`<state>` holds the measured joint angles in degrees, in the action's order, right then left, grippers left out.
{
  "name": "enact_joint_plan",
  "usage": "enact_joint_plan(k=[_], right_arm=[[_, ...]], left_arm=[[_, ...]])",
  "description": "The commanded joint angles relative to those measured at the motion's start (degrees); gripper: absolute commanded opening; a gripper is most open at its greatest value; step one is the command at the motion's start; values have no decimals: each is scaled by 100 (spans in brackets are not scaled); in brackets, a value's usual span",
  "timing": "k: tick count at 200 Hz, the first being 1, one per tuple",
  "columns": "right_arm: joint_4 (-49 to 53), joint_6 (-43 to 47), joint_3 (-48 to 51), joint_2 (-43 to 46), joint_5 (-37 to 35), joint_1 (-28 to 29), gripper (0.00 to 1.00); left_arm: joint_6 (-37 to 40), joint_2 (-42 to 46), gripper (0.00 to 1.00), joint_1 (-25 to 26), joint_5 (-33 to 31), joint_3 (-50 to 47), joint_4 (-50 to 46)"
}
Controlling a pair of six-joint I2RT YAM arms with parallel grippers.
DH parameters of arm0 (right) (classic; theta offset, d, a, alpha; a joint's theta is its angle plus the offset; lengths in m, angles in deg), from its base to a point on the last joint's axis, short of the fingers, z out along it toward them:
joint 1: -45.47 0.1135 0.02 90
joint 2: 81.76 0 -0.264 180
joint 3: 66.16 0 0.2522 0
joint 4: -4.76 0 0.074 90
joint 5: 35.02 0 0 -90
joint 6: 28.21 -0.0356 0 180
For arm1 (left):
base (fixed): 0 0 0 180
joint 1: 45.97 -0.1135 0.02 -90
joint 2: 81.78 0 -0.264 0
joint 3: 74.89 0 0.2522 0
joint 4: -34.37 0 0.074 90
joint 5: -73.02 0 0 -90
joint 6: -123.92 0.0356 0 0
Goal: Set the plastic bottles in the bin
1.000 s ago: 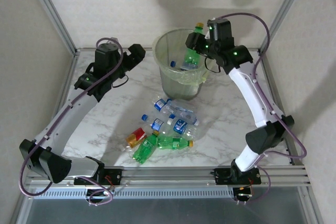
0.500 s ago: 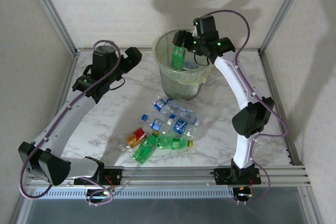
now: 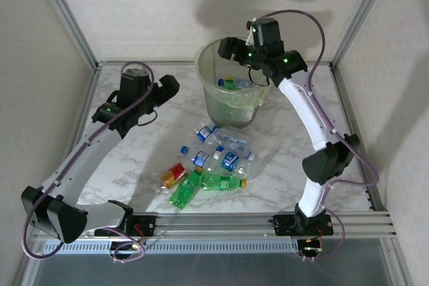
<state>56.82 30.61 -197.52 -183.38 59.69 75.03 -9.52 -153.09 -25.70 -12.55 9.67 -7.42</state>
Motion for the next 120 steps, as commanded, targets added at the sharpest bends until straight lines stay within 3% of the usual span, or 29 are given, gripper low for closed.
enact_joint_plan(k=[1,65,99,120], right_arm=[[-383,298,347,582,65,226,83],[-550,474,1885,1915,-227,524,83],[-782,173,3071,2830,-525,534,86],[-812,79,3323,2953,-551,533,87]], left_arm=[[65,319,91,127,-235,-249,-500],[-405,713,88,952,-549,-1037,-1665],[-570,515,86,1778,-505,-1323,-2074],[-684,452,86,2249,-601,-1362,-2271]])
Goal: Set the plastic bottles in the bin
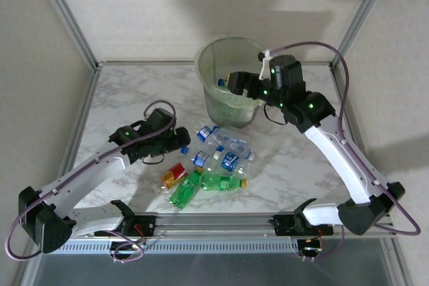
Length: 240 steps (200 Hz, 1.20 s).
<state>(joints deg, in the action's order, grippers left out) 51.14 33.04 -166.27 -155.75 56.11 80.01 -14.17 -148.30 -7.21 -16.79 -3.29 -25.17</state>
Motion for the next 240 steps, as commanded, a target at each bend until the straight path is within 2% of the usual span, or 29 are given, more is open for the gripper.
enact_joint_plan(k=[1,31,78,143,218,240], right_arm=[[-237,-164,193,191,-197,35,87],[-313,-325,322,176,-165,36,85],[-506,-501,495,210,-141,39,85],[-491,-694,860,525,-235,38,85],[-332,-781,1003,823,-385,35,86],[-286,-807,1040,891,-404,35,86]], left_arm=[[-223,-27,87,415,-177,-69,-499],[-201,-63,87,587,-143,-385,-686],[-278,179,88,808,271,-981,-590],[-301,-273,88,826,-380,-1157,-613],[-285,-773,91,808,-557,-1313,-261],[-447,-749,91,646,-740,-1390,-238]])
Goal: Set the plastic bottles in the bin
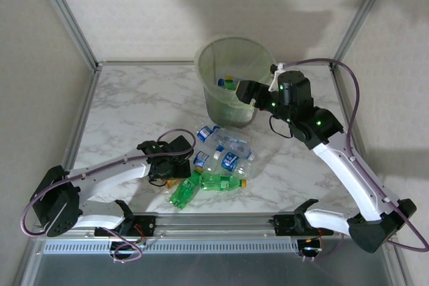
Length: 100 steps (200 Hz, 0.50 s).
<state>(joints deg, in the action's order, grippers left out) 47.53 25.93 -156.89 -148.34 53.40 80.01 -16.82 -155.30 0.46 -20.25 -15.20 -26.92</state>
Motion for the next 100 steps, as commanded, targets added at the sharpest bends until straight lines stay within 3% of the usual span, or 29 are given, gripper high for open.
enact_joint_plan(k=[1,54,100], right_arm=[[72,-97,98,152,-132,35,86],[149,-133,157,243,-183,35,86],[171,-137,186,244,-172,35,86]], left_arm=[[-191,-45,91,-132,-399,-203,-64],[-180,104,92,-896,-237,-471,304],[181,164,96,-935,-58,75,166]])
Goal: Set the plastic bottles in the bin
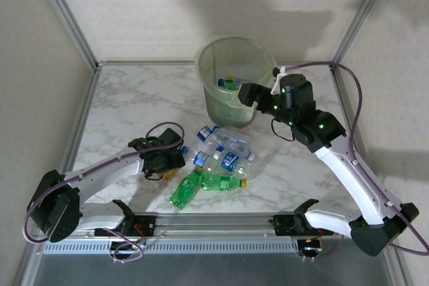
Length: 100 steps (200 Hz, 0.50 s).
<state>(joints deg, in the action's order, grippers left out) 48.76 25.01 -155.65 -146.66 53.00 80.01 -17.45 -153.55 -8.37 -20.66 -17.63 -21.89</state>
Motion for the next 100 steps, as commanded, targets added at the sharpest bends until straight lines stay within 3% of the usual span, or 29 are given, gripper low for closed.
enact_joint_plan(k=[1,100], right_arm=[[46,-43,64,75,-126,35,86],[164,-15,115,123,-252,37,87]], left_arm=[[256,-16,96,-52,-17,330,-346],[887,-605,100,-43,238,536,-386]])
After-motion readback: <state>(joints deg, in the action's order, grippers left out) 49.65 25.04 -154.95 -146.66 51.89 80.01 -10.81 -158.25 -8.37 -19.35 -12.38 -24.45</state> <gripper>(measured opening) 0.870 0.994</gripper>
